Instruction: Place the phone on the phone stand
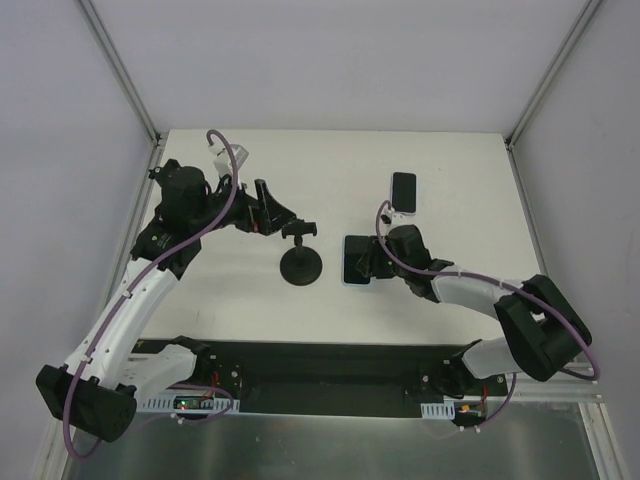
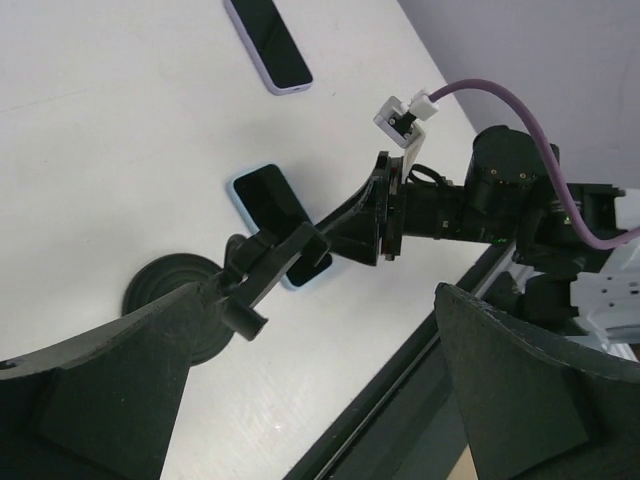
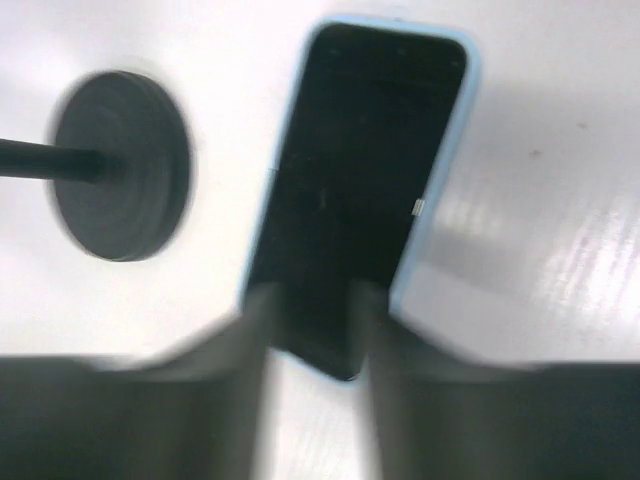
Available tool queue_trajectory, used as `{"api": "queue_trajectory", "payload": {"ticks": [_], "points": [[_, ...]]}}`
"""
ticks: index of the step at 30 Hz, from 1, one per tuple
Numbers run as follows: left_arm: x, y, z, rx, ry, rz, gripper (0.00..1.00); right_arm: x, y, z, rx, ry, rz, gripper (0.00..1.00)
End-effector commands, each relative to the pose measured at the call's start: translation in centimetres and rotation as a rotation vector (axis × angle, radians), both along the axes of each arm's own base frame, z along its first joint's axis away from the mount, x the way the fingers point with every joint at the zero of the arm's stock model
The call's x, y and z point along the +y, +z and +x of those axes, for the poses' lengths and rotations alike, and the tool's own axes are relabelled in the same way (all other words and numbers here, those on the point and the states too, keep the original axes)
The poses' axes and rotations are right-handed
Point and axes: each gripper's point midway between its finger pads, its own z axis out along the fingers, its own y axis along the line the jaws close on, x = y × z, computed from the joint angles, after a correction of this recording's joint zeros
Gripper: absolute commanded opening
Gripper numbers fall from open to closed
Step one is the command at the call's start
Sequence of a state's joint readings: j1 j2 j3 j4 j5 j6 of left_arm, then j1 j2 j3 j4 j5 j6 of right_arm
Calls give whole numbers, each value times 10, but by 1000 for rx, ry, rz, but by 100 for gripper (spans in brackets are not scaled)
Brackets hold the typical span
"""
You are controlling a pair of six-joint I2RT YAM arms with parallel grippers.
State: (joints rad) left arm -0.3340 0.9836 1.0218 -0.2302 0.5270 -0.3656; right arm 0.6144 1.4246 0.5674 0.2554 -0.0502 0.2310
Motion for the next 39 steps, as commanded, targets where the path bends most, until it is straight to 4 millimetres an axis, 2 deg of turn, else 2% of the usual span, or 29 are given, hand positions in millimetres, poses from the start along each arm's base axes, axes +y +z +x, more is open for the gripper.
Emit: {"api": "queue_trajectory", "payload": {"ticks": [1, 3, 4, 6, 7, 8, 9, 10, 11, 12, 14, 16, 19, 20, 23, 25, 29, 32, 39], "points": [[-20, 26, -2, 83, -83, -103, 96, 26, 67, 6, -134, 30, 288, 1], [-27, 27, 0, 114, -118, -115, 95, 22, 77, 8, -157, 12, 298, 1], [-30, 29, 6, 127, -126, -117, 94, 22, 92, 14, -178, 7, 296, 1], [-33, 38, 11, 120, -133, -124, 93, 11, 68, 12, -82, 10, 136, 1], [-33, 38, 14, 120, -126, -121, 93, 7, 59, 11, -27, 19, 54, 8], [-32, 40, 16, 111, -117, -118, 93, 8, 71, 9, 64, 52, -28, 25], [-31, 45, 20, 85, -101, -109, 93, 6, 53, 6, 146, 64, -118, 66], [-30, 49, 22, 72, -92, -106, 93, 3, 51, 3, 168, 64, -193, 79], [-29, 52, 24, 59, -86, -100, 93, -6, 58, 5, 153, 29, -320, 91], [-26, 60, 28, 24, -68, -90, 93, -9, 51, 4, 172, 26, -379, 96], [-24, 63, 31, 4, -57, -74, 94, -7, 56, 7, 178, 12, -415, 96], [-19, 67, 35, -37, -32, -45, 95, -6, 52, 11, 186, 0, -437, 96], [-10, 61, 38, -70, 5, 6, 95, -10, 47, 20, 207, -54, -514, 96], [-6, 58, 41, -78, 33, 24, 95, -11, 45, 17, 232, -53, -543, 96], [4, 44, 42, -93, 68, 75, 95, -10, 40, 24, 241, -74, -597, 96], [6, 30, 42, -80, 73, 100, 96, -3, 33, 26, 256, -60, -588, 96], [7, 17, 39, -65, 63, 118, 96, 3, 22, 29, 272, -60, -578, 96], [5, 20, 36, -66, 45, 104, 96, 11, 13, 32, 296, -50, -574, 96], [-3, 18, 31, -52, -1, 78, 98, 28, 11, 37, 271, -37, -523, 96]]}}
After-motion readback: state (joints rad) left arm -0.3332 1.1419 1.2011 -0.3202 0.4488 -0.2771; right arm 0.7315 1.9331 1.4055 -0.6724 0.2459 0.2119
